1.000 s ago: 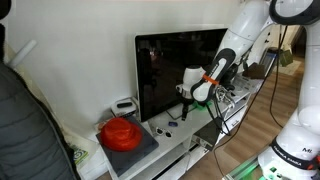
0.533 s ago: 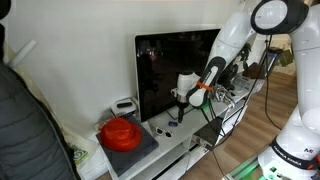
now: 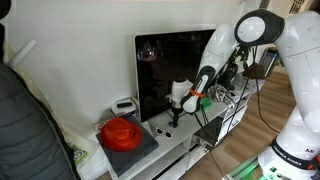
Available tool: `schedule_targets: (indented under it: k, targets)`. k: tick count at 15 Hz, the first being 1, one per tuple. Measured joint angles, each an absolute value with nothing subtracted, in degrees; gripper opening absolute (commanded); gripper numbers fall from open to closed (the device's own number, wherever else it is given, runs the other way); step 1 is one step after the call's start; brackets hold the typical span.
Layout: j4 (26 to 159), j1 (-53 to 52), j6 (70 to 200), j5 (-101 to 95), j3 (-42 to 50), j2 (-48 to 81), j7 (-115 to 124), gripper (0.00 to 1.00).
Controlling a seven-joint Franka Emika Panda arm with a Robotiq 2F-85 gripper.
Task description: Pick up the blue toy from the tv stand and put it in the green lunch box
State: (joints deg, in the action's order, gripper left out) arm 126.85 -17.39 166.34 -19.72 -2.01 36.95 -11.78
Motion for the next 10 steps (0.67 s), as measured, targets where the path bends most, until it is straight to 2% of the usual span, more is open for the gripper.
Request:
schedule_targets:
  k: [8, 9, 10]
  targets:
    - [121.3, -17.5, 168.5, -19.7, -0.9, 43.1, -11.7, 1.0]
    - [120.8, -17.5, 168.8, -19.7, -0.9, 43.6, -11.7, 0.9]
    - [120.3, -17.5, 169.1, -19.7, -0.9, 44.2, -11.7, 0.86]
